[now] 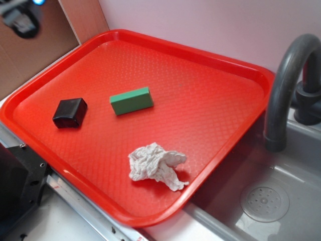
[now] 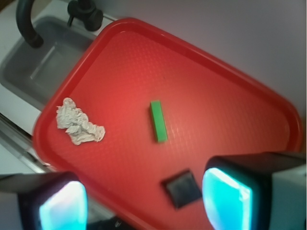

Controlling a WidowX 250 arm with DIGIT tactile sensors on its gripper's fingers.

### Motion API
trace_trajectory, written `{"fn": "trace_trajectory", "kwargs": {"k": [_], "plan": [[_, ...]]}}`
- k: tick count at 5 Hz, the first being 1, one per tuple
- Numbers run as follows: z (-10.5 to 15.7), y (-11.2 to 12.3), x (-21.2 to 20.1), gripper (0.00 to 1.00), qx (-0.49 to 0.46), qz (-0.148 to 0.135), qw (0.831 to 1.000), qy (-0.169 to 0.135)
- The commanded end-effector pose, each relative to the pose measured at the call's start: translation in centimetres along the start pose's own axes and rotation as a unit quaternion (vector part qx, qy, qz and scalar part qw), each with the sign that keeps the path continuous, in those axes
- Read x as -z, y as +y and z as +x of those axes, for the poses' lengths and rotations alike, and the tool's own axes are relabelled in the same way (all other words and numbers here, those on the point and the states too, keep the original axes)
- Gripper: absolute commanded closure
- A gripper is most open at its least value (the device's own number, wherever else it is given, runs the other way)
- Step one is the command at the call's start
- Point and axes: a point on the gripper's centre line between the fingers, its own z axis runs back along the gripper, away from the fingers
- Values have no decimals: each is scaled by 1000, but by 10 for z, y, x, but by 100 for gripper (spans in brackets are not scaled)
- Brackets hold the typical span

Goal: Grab the white paper.

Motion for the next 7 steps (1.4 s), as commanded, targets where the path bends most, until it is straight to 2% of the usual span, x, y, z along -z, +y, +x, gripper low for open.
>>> {"fn": "trace_trajectory", "kwargs": {"k": [1,2,3,6,7], "plan": [[30,-42,37,0,208,-21,978,2],[36,-52,56,0,237,-24,971,4],[42,-65,79,0,286,-55,957,-2],[41,-96,134,0,322,-62,942,73],[33,-105,160,0,327,-59,936,118]]}}
